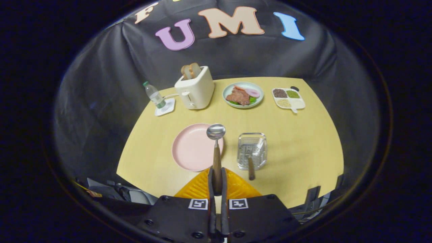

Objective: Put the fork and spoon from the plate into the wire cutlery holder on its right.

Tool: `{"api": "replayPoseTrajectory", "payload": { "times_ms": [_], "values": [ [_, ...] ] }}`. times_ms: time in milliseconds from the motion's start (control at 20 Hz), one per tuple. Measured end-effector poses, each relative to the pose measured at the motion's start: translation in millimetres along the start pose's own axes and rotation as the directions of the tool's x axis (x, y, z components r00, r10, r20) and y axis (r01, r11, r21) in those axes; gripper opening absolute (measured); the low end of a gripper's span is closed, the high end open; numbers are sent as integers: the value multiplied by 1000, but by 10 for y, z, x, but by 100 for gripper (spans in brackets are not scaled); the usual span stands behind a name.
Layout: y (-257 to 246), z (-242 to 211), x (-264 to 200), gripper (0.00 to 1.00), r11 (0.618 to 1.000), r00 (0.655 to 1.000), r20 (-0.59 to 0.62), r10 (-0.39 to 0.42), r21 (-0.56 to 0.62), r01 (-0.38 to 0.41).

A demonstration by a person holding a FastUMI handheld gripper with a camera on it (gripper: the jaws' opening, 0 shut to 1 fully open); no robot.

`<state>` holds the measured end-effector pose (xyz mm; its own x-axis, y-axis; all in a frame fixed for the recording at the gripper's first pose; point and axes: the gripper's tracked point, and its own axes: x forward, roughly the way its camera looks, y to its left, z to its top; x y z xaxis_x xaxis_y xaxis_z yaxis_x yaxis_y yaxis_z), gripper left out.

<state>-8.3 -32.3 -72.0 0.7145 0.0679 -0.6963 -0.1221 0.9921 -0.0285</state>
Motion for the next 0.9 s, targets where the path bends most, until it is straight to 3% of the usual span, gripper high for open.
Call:
{"api": "replayPoseTrajectory", "payload": {
  "times_ms": [300,650,900],
  "values": [
    [-563,-40,-111,9,997,991,-114,-68,-43,63],
    [-682,-269,245,9,998,967,-249,-47,-51,35],
    [-691,-241,395,9,999,960,-280,-23,-35,14]
  ]
}}
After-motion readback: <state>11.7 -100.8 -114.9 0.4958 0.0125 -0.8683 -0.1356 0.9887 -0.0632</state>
